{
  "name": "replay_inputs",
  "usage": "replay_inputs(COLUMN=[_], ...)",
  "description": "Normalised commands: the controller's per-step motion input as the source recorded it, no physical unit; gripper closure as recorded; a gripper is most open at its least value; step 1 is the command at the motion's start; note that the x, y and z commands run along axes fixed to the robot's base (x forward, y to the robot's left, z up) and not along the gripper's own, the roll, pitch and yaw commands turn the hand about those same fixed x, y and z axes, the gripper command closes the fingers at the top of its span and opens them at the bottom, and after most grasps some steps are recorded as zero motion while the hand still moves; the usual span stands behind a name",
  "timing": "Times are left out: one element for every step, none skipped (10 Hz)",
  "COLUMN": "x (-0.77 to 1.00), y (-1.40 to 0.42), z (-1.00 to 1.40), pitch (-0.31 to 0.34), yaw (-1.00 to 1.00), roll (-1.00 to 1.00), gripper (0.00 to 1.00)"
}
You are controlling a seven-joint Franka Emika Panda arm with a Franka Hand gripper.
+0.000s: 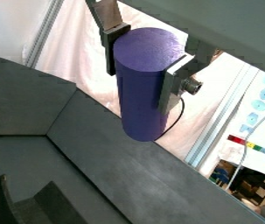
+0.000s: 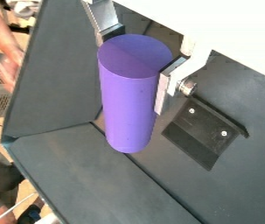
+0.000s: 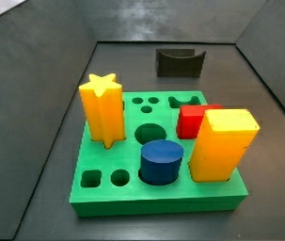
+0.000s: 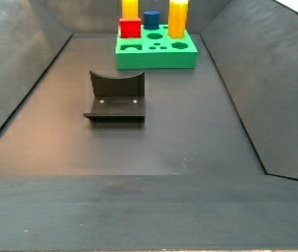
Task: Pick up the round object. Move up. Place the round object on the fixture. Regrasp the round object. Move to above the board. Insert the round object.
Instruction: Move to above the board.
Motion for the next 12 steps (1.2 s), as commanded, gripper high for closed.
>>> replay_inputs(x=[0.18, -1.00, -1.00, -1.00, -1.00, -1.00, -1.00, -1.00, -1.00, -0.94, -0.68, -0.45], y=[-0.05, -1.00, -0.97, -0.90, -0.84, -0.82, -0.77, -0.71, -0.66, -0.55, -0.34, -0.18], z=[0.06, 0.20, 0.21, 0.20, 0.17, 0.17, 0.16, 0.15, 0.15, 0.12, 0.08, 0.05], pitch=[0.078, -0.039, -0.045, -0.087, -0.124, -0.144, -0.180, -0.207, -0.236, -0.264, -0.287, -0.306], yaw=[0.14, 0.01, 0.02, 0.01, 0.02, 0.02, 0.02, 0.02, 0.02, 0.01, 0.00, -0.01], roll=[0.08, -1.00, -1.00, -1.00, -1.00, -1.00, -1.00, -1.00, -1.00, -1.00, -1.00, -1.00], gripper=[1.00, 1.00, 1.00, 1.00, 1.00, 1.00, 1.00, 1.00, 1.00, 1.00, 1.00, 1.00])
